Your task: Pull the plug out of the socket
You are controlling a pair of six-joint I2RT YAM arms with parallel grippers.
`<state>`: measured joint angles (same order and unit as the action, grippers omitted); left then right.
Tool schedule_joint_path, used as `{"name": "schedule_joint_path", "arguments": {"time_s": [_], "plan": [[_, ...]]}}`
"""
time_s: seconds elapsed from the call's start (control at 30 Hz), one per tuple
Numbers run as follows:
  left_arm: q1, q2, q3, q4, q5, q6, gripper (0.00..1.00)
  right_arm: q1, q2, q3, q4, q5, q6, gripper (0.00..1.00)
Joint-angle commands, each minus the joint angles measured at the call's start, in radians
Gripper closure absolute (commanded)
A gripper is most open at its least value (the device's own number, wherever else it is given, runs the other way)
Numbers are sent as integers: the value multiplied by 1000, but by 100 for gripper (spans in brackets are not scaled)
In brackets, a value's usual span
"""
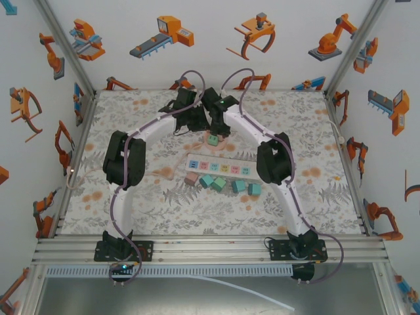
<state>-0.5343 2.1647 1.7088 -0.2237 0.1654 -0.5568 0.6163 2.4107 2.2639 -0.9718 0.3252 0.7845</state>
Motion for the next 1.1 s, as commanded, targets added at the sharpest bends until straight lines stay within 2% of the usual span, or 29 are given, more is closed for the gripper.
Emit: {"name": "schedule_joint_path", "arguments": {"time_s": [0.0, 0.1, 0.3, 0.37, 0.47, 0.6, 0.63, 0.73, 0.83, 0.97, 1.07], "plan": [[-36, 79, -55, -72, -79, 50, 73, 14, 5, 110, -72, 25, -27, 93], [-49, 92, -56, -68, -82, 54, 74, 12, 1, 149, -79, 10, -43, 99], [-65, 95, -64, -58, -106, 65, 76, -21, -46, 113, -19, -90, 0, 100], [-65, 92, -67, -56, -115, 72, 76, -17, -67, 82, 8, -65, -23, 100], [-61, 86, -74, -57, -128, 76, 76, -26, -127, -37, 48, -6, -35, 100], [-50, 72, -100, -40, -121, 88, 76, -62, -237, -247, 202, -67, -5, 100], [-50, 72, -101, -33, -100, 105, 76, -55, -227, -230, 189, -52, -32, 100], [-65, 71, -100, 0, -4, 159, 76, 10, -99, -8, 25, 83, -132, 100], [-76, 84, -89, 3, -6, 137, 76, 29, -32, 101, -1, 21, -121, 100], [-77, 101, -90, -25, -79, 141, 77, 6, -92, 49, 72, -6, -96, 100], [-75, 91, -109, -23, -104, 162, 77, -54, -184, -106, 186, -113, -19, 100]]}}
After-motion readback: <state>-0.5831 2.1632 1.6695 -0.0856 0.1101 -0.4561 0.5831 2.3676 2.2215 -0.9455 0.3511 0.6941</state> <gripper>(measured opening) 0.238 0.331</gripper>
